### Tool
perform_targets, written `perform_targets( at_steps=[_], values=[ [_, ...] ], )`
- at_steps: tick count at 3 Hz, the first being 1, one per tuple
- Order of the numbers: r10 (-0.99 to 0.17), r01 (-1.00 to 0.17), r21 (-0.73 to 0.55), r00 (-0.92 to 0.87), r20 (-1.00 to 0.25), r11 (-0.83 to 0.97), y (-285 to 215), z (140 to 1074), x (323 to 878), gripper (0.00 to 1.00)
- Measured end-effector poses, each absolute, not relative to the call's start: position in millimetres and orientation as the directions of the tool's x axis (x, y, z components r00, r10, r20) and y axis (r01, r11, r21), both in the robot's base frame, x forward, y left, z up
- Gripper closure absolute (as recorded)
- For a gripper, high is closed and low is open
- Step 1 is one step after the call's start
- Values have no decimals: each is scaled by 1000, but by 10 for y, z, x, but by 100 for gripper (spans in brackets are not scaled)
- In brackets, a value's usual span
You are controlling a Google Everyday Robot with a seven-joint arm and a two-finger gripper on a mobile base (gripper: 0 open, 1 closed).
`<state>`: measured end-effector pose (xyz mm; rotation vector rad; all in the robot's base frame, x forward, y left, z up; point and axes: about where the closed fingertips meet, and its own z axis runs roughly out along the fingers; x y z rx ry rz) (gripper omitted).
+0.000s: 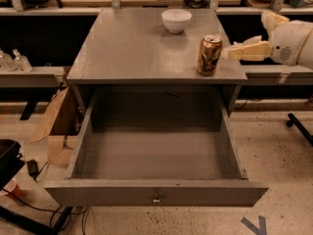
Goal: Place orange can into top drawer
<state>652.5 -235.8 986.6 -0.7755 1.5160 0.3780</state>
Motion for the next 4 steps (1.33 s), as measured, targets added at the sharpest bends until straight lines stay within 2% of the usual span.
perform_targets(
  at_steps=[1,3,4],
  values=[
    [-195,-652,-176,44,-980,738,-2300,9702,6826,0],
    [-223,-694,-242,120,-967,678,-2143,9406,7327,0],
    [-213,-719,-230,116,-970,656,-2109,9251,7438,0]
  ],
)
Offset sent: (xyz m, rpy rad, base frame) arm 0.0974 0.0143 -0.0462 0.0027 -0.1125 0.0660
